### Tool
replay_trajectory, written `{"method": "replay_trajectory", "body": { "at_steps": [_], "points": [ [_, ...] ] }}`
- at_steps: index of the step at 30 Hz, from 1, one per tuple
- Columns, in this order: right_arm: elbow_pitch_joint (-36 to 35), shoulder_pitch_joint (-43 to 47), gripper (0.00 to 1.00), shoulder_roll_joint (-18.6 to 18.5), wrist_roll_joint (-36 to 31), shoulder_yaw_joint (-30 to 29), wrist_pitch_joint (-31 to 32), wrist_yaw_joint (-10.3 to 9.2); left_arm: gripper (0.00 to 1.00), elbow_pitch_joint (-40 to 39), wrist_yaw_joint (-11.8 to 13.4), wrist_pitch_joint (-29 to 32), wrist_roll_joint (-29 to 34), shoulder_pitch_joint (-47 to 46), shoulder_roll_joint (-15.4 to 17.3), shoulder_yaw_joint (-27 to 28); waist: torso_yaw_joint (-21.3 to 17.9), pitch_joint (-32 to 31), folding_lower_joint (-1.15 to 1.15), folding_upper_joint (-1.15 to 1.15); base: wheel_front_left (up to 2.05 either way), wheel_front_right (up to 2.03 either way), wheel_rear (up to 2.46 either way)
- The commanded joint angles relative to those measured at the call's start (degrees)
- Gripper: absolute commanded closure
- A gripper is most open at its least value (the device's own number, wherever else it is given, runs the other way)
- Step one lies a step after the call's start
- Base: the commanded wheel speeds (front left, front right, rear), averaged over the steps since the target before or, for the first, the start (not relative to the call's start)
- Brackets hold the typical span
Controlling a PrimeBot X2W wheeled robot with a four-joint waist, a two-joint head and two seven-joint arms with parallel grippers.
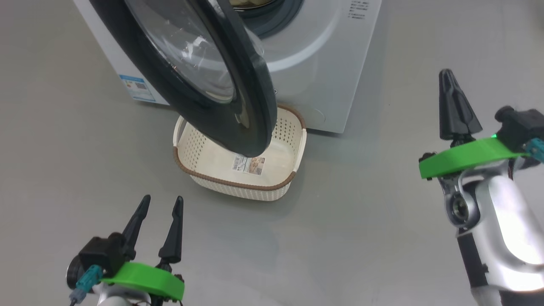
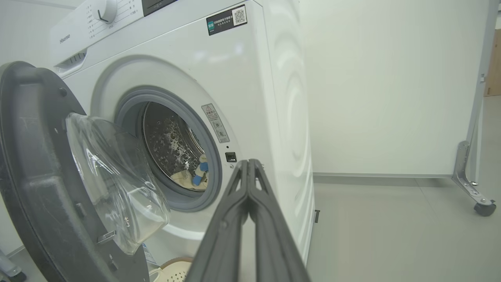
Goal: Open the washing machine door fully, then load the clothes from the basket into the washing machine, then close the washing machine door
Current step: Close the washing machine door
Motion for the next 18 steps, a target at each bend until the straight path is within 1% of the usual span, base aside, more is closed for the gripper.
{"method": "replay_trajectory", "body": {
  "at_steps": [1, 10, 18],
  "points": [
    [-2.8, -4.1, 1.0, -0.6, -0.4, 2.2, -0.5, 0.02, 0.0, -1.6, -0.2, -0.6, -0.2, -3.2, 0.6, 1.8, 2.1, 2.3, -0.01, 0.0, 0.0, 0.0, 0.0],
    [-6.2, -12.3, 1.0, -2.3, 0.9, 11.5, -0.5, 0.02, 0.0, -0.9, -0.2, -0.6, -0.5, -5.8, -0.5, 0.5, 5.4, 5.5, -0.01, 0.0, 0.0, 0.0, 0.0],
    [-10.4, -15.6, 1.0, -1.6, 3.5, 20.2, -0.5, 0.02, 0.0, -0.2, -0.2, -0.6, -0.7, -6.8, -1.2, -0.2, 7.1, 6.1, -0.01, 0.0, 0.0, 0.0, 0.0]
  ]
}}
